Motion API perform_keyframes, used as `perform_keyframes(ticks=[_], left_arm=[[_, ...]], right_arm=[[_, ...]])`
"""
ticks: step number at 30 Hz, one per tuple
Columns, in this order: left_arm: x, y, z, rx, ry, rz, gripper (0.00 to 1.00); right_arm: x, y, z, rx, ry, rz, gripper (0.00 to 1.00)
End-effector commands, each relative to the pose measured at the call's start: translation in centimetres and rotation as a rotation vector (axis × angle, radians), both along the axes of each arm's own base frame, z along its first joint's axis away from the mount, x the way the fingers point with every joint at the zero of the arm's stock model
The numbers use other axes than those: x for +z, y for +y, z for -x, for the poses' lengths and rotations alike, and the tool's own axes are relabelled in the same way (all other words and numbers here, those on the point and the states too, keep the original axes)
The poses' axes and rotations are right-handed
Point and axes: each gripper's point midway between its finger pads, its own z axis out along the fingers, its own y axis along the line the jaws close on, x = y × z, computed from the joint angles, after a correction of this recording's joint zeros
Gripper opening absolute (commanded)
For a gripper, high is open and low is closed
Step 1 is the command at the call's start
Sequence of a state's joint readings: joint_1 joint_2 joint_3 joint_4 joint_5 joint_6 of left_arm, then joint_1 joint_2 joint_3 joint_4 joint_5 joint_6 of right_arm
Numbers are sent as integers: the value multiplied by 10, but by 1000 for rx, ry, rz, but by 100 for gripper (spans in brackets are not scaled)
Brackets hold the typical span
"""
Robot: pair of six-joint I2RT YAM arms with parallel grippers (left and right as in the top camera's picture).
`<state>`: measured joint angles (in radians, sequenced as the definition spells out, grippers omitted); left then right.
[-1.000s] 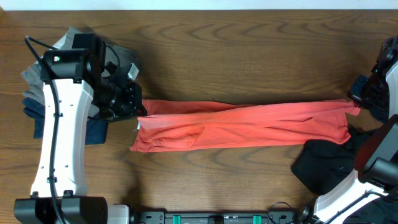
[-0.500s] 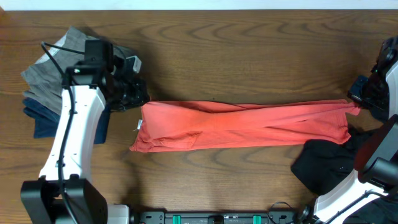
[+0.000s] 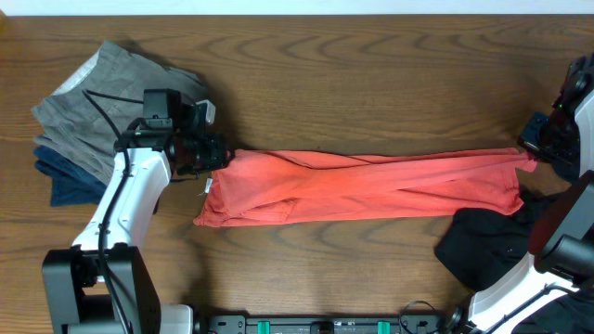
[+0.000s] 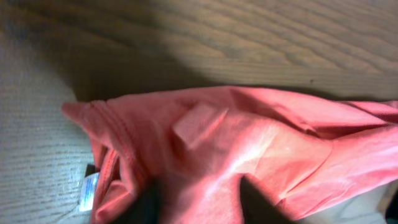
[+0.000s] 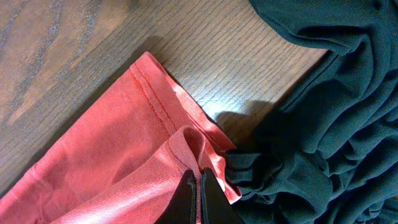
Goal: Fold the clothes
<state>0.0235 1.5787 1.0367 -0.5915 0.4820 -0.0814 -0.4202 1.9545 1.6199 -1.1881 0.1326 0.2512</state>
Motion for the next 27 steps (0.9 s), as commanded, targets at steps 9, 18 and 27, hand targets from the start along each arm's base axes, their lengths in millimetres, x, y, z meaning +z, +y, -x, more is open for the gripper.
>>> perform_keyframes(ticks=[9,18,27], left_arm=[[2,-5,0,36,29,54,77],[-3,-3,1,34,32,-24,75],[21,37,-6,197,-26,-209,78]], right_arm=[[-9,0,10,14,13,26,1],[-9,-1,8,14,6,29,1],[-9,-2,7,14,-1,32,1]])
